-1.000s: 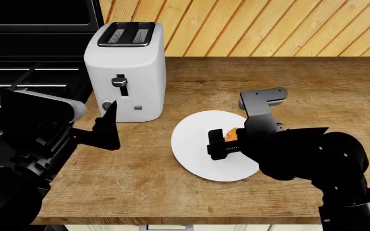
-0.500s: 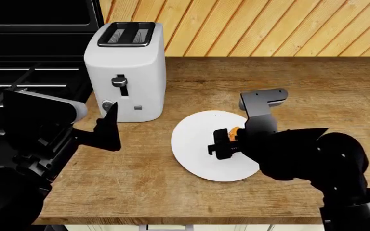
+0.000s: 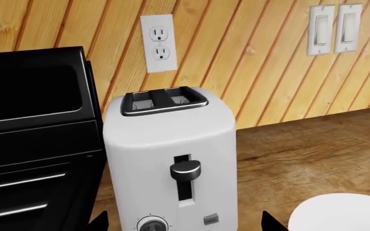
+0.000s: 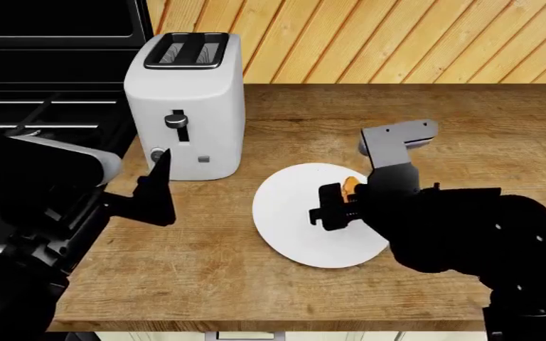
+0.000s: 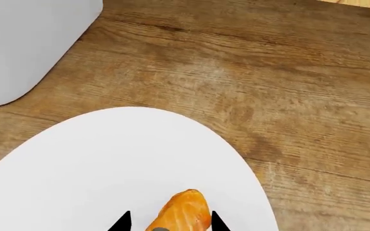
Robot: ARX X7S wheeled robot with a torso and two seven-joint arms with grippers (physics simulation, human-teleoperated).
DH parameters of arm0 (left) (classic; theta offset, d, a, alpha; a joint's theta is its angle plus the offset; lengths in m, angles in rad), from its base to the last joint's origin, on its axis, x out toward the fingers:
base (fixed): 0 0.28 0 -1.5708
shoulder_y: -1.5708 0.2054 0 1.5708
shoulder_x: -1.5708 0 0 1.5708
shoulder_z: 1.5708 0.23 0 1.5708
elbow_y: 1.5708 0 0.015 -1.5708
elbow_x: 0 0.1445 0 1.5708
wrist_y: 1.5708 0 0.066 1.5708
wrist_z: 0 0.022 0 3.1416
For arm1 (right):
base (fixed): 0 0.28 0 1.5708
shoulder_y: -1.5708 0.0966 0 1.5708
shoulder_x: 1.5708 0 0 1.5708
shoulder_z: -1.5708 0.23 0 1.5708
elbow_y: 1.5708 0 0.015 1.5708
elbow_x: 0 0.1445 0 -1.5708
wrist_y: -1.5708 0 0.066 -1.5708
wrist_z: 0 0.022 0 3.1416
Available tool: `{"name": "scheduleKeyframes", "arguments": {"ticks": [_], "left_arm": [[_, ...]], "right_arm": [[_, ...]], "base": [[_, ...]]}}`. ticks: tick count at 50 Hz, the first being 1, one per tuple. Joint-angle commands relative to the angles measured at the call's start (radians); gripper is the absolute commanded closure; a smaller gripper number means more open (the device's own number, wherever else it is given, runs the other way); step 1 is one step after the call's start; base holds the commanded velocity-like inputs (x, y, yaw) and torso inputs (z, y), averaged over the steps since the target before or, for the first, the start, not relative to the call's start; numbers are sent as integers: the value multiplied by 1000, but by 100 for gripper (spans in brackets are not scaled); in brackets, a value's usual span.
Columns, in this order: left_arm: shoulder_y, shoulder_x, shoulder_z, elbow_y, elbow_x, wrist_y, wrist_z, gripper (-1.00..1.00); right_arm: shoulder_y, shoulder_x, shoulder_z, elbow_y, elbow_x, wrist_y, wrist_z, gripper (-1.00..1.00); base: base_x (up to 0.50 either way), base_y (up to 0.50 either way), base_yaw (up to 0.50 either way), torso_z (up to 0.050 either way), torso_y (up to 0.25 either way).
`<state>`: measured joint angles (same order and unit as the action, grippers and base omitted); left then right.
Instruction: Frozen meat rests on a plate on the counter. Retrieve the meat and place it in a pot on a burner. Then turn the burner on.
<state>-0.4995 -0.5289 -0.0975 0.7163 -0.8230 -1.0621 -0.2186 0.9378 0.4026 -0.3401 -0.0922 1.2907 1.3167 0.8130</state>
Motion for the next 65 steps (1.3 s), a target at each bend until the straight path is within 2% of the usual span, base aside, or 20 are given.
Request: {"name": "scheduleKeyframes", "arguments": {"ticks": [1,10,31,45,57,65], "left_arm": [[4,-10,-43,60,-55,-32,-29,-100],[-11,-16,-66,97,-101,-65,-58,-100],[-46,-28,-88,139,-178,-124,-120,-100],[-41,-38,-94,144,-191,-117,-129,-100],[-35,-45,-95,147,-199,-111,-136,-100],[-25,-49,-94,145,-196,-100,-134,-100]], "right_arm": [[-17,22,41,-139,64,19,82,100],[-23,51,34,-242,39,-15,58,100],[-30,177,-32,-443,-167,-219,-219,100],[-26,181,-22,-460,-137,-220,-216,100],[-23,186,-26,-472,-129,-219,-215,100],[-19,189,-35,-480,-145,-233,-230,100]], "base": [[0,0,0,0,0],[0,0,0,0,0],[0,0,0,0,0],[0,0,0,0,0],[-430,126,0,0,0],[0,62,0,0,0]]}}
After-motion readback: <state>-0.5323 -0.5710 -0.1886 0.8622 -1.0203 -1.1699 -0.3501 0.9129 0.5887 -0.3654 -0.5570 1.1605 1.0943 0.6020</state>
